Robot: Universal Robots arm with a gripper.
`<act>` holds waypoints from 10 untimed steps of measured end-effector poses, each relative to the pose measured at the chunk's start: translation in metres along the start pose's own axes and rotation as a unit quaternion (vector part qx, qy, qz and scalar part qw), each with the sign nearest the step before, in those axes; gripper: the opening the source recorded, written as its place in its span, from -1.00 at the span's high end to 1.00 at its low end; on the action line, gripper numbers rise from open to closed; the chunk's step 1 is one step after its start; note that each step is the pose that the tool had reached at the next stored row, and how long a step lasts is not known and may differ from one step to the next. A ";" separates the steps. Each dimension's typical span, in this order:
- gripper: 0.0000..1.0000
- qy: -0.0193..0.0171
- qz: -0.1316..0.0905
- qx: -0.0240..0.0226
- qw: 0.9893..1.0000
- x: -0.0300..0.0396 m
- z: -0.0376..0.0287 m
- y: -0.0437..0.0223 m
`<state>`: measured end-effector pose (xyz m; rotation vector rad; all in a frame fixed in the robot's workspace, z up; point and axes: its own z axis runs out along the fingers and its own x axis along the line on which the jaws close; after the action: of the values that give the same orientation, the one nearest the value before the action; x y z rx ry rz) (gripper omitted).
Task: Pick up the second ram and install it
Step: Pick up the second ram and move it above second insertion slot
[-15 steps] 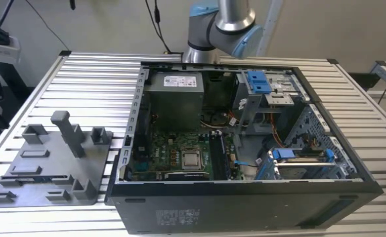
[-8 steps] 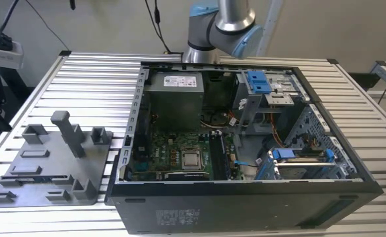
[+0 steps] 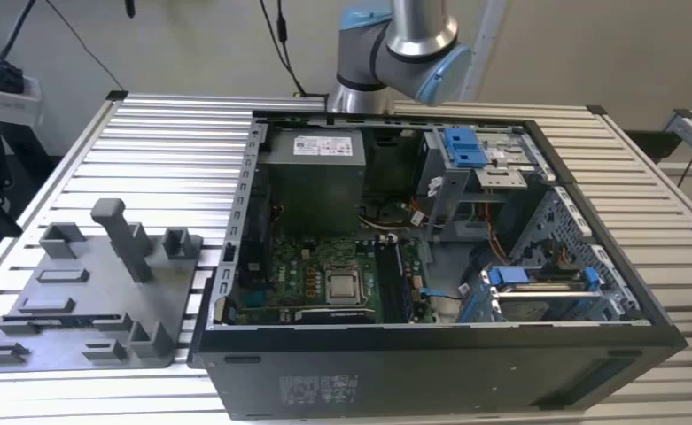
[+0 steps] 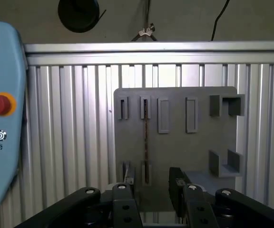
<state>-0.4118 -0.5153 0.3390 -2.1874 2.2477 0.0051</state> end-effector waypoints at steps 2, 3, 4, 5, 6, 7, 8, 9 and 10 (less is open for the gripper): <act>0.16 0.000 0.000 0.000 1.000 0.0000 0.0010 0.0000; 0.16 0.000 0.000 -0.001 1.000 0.0000 0.0015 -0.0001; 0.16 0.000 0.000 -0.001 1.000 0.0000 0.0022 0.0000; 0.16 0.000 0.000 -0.001 1.000 0.0000 0.0029 0.0000; 0.16 0.000 0.000 -0.001 1.000 0.0001 0.0036 0.0000; 0.16 0.000 0.000 -0.002 1.000 0.0001 0.0045 0.0000; 0.16 0.000 0.000 -0.002 1.000 0.0001 0.0054 0.0000; 0.16 0.000 0.000 -0.003 1.000 0.0001 0.0063 0.0000; 0.16 0.000 0.000 -0.004 1.000 0.0001 0.0072 0.0000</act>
<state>-0.4117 -0.5153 0.3318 -2.1910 2.2512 0.0129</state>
